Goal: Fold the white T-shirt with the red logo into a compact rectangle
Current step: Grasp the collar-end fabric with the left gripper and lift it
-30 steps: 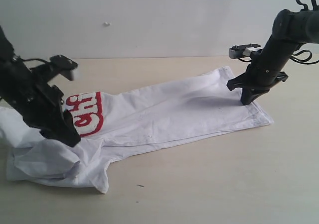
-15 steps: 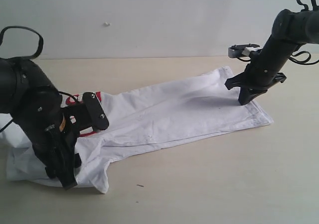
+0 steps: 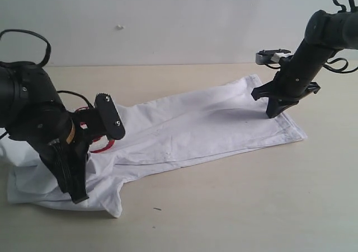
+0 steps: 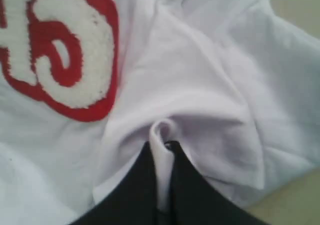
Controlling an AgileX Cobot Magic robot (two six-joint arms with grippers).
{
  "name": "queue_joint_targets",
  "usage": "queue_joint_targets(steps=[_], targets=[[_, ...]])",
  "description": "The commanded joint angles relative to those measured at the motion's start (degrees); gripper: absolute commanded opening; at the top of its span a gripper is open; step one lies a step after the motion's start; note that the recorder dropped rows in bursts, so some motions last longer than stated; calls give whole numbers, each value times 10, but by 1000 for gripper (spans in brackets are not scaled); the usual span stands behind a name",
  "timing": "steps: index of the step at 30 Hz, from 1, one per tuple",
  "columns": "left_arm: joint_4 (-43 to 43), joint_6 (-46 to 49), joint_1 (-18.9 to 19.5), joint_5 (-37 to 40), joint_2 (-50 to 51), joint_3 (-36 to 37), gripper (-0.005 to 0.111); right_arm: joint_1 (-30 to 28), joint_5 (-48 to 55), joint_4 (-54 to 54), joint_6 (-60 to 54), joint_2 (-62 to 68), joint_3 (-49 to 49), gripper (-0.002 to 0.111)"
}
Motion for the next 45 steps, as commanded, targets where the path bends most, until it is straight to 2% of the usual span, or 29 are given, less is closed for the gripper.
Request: queue_joint_targets(steps=[1,3,7,11,14,15,16,17,19,20,24,26,28,30,31,32,33,34,37,39,45], targets=[[0,39,-4,3,-55,-17,0,-2,-2,5,-5,4,-2,0],[-13,56,-4,-4,-79,-21,0,-2,-2,5,-5,4,-2,0],[-53,154,-3,4,-98,-22,0,-2,1,5,-5,4,-2,0],[-31,167,23,-33,-87,-22,1,-2,4,1,-5,4,-2,0],[-1,166,58,-93,-82,-22,10,-2,4,0,-5,4,-2,0],[2,166,86,-150,-80,-22,20,-2,4,0,-8,4,-2,0],[2,166,96,-180,-80,-22,26,-2,3,0,-9,4,-2,0],[-5,166,116,-223,-75,-22,39,-2,2,0,-9,4,-2,0],[-5,166,123,-246,-61,-22,55,-2,0,0,-12,4,-2,0],[-4,166,128,-256,-55,-22,58,-2,-3,0,-17,4,-2,0],[-4,111,180,-348,-17,-22,59,-2,-8,0,-17,4,-2,0],[-4,92,195,-347,-18,-22,59,-2,-8,0,-17,4,-2,0],[-18,60,193,-306,-32,-22,58,-2,-9,0,-17,4,-2,0],[-34,60,170,-235,-43,-22,46,-2,-11,-2,-17,4,-2,0],[-34,65,140,-186,-44,-22,38,-2,-12,-2,-17,4,-2,0],[-34,79,124,-161,-44,-22,37,-2,-12,-2,-17,4,-2,0],[-34,127,95,-119,-43,-17,42,-2,-10,-1,-17,4,-2,0],[-34,147,83,-110,-43,-11,46,-2,-10,0,-17,4,-2,0],[-17,165,73,-124,-36,9,60,-2,-8,2,-17,4,-2,0],[5,151,81,-135,-24,14,62,-2,-7,2,-17,4,-2,0],[258,-50,123,-230,25,14,62,-2,-7,4,-17,4,-2,0]])
